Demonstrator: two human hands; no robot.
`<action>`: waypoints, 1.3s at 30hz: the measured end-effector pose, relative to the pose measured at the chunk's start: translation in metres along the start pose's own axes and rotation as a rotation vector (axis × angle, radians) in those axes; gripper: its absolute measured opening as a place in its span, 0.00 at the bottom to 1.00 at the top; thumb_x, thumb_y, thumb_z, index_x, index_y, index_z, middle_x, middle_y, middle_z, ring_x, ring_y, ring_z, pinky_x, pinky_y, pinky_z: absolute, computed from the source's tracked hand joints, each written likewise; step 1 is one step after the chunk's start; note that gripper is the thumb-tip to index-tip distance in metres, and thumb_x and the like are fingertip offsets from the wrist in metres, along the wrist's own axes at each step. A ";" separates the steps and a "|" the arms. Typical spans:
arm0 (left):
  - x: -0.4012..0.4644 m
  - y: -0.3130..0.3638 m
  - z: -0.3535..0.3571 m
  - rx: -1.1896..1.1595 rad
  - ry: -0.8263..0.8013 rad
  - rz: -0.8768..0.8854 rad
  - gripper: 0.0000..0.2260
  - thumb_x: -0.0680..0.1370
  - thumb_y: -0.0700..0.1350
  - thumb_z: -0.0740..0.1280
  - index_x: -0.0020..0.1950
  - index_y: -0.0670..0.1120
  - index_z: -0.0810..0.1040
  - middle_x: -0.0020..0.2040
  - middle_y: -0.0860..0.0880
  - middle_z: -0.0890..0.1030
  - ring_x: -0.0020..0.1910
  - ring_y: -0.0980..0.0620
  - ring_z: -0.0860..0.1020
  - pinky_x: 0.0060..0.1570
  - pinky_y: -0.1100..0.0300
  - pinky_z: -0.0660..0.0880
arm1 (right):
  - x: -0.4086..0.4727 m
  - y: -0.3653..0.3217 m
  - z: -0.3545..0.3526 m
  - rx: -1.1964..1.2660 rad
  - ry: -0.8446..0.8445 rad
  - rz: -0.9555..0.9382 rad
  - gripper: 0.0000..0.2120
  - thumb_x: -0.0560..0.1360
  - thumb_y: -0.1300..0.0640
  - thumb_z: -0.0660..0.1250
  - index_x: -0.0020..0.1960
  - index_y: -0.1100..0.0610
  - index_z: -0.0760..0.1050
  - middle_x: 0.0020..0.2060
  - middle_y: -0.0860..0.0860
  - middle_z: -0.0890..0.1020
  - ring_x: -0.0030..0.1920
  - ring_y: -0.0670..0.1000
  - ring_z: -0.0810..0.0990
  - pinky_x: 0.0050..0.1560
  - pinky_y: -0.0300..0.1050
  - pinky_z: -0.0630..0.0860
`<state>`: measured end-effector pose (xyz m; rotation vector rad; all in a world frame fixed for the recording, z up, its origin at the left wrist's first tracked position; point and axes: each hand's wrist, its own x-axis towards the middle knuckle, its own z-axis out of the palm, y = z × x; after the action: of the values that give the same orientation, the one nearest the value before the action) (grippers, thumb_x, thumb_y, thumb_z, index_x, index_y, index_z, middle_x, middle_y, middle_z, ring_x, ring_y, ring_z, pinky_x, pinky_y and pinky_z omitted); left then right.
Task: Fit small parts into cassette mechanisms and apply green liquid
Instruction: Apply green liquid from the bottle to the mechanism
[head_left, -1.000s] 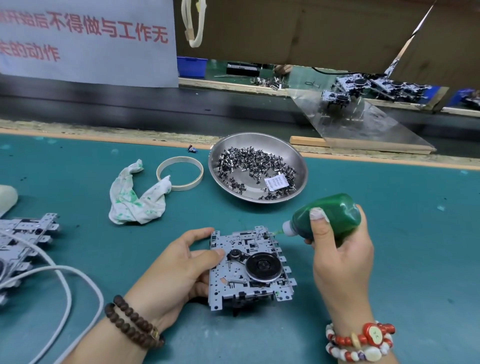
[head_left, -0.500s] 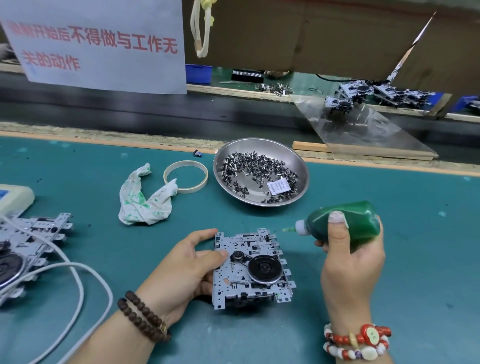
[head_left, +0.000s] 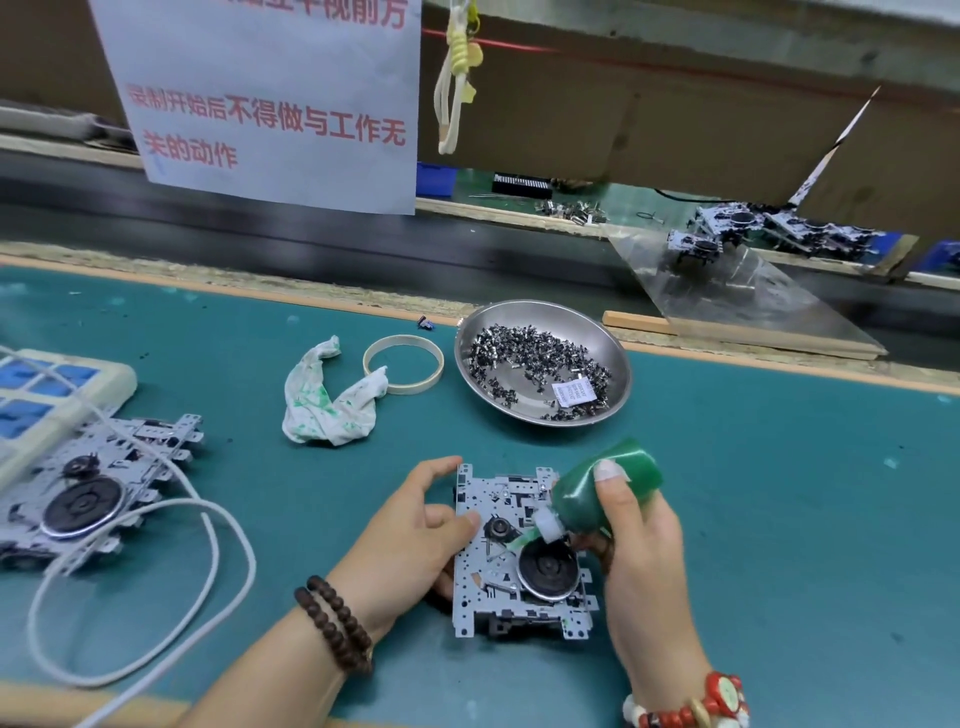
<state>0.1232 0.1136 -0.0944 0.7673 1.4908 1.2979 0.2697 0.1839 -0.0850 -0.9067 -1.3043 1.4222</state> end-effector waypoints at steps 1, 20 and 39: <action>0.000 0.000 0.000 0.002 0.000 0.002 0.19 0.78 0.38 0.63 0.65 0.54 0.65 0.38 0.40 0.78 0.27 0.52 0.76 0.22 0.64 0.71 | -0.001 0.000 0.000 -0.030 0.005 -0.010 0.14 0.70 0.45 0.64 0.42 0.57 0.75 0.34 0.49 0.82 0.35 0.47 0.79 0.33 0.35 0.74; 0.003 -0.005 -0.001 0.063 -0.005 0.048 0.20 0.78 0.39 0.63 0.66 0.53 0.64 0.36 0.42 0.75 0.32 0.46 0.75 0.25 0.64 0.71 | 0.001 0.007 -0.001 -0.141 0.049 -0.043 0.19 0.65 0.40 0.63 0.43 0.55 0.75 0.33 0.48 0.81 0.30 0.43 0.75 0.28 0.33 0.71; 0.004 -0.007 -0.002 0.081 -0.014 0.055 0.19 0.78 0.41 0.64 0.64 0.57 0.63 0.38 0.41 0.75 0.34 0.44 0.76 0.29 0.61 0.73 | 0.000 0.006 0.000 -0.144 0.064 -0.061 0.18 0.66 0.42 0.63 0.44 0.55 0.75 0.35 0.50 0.81 0.33 0.46 0.78 0.29 0.35 0.72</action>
<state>0.1213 0.1153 -0.1022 0.8736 1.5277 1.2765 0.2692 0.1841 -0.0908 -0.9916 -1.3880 1.2544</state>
